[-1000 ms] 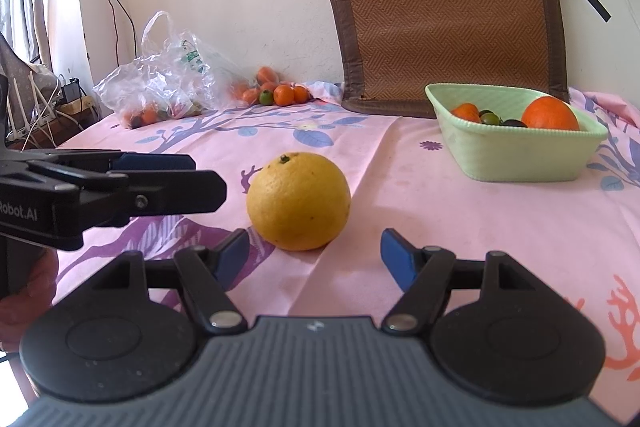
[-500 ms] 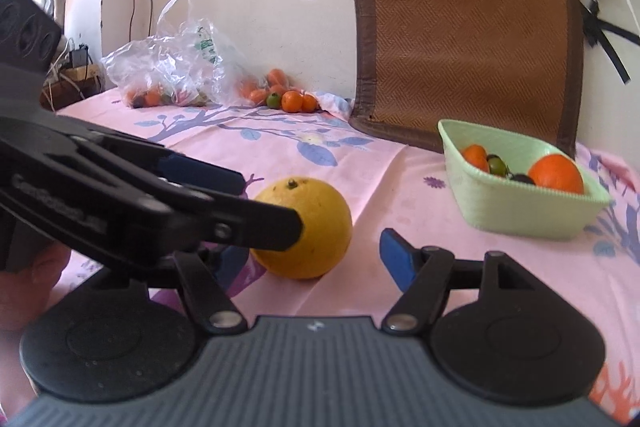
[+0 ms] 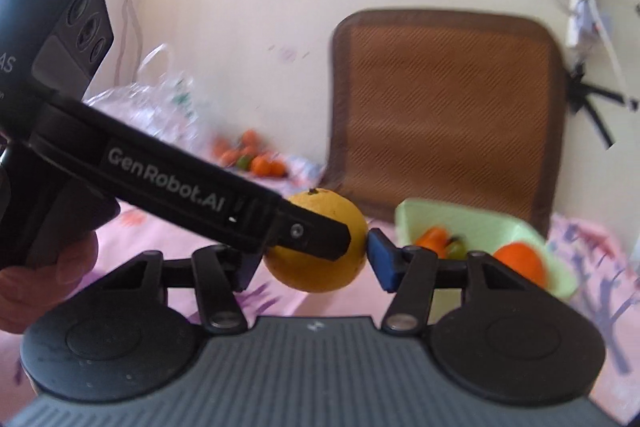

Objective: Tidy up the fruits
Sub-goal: 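Lift the grapefruit with both tools and lower it into the green basket, then open both tools and withdraw them from the basket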

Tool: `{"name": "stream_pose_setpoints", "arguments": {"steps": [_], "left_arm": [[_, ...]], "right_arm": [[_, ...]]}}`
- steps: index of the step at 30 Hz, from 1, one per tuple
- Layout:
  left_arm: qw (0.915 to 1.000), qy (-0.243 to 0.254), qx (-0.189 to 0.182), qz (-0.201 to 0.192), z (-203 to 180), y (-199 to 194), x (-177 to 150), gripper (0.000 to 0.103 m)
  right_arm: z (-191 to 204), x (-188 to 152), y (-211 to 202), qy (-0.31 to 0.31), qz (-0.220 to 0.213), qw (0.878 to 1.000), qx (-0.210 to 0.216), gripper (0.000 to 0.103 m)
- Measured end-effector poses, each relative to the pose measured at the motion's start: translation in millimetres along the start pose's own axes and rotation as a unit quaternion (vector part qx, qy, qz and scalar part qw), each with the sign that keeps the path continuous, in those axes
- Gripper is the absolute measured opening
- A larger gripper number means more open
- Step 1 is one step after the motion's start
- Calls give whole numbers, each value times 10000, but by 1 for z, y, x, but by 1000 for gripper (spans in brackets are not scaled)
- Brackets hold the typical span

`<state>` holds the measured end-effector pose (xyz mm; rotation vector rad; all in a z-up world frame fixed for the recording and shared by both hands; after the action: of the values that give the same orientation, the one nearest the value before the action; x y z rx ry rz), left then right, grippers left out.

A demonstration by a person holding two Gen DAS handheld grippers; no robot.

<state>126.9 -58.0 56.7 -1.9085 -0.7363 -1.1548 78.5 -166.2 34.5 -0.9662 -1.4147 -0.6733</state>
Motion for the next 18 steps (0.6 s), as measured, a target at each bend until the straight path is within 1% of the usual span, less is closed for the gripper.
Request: {"name": "stream_pose_setpoints", "arguments": {"steps": [2, 4, 7, 10, 12, 14, 16, 18], "left_arm": [[9999, 110, -79, -17, -7, 27, 13, 63], [9998, 103, -131, 88, -10, 58, 18, 63], [9994, 31, -191, 277, -8, 96, 16, 63], [9989, -42, -172, 443, -3, 121, 10, 64], [9985, -37, -104, 542, -2, 131, 6, 64], [9985, -38, -67, 541, 0, 133, 4, 64], [9987, -87, -27, 501, 1, 130, 4, 66], [9989, -104, 106, 447, 1, 124, 7, 66]], "right_arm": [[-21, 4, 7, 12, -105, 9996, -270, 59], [-43, 1, 17, 105, -60, 9988, -481, 59], [-67, -10, 33, 245, 99, 9971, -714, 59], [-80, -21, 45, 316, 213, 9954, -879, 59], [-82, -26, 51, 355, 217, 9946, -950, 58], [-78, -29, 51, 207, 119, 9950, -965, 57], [-75, -31, 49, 16, 64, 9949, -1010, 63], [-73, -32, 46, 42, 60, 9950, -993, 63]]}}
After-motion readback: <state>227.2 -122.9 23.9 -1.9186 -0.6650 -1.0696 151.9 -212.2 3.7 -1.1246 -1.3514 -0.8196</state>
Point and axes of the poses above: each gripper's, at about its wrist camera, not at the fingertips, and y roughly the way its jaws point, z to its left, x to its top, the point moved 3 cm from there along y, roughly the way its jaws point, and after that the axes turned 8 degrees about -z, right-handed, at the moved point
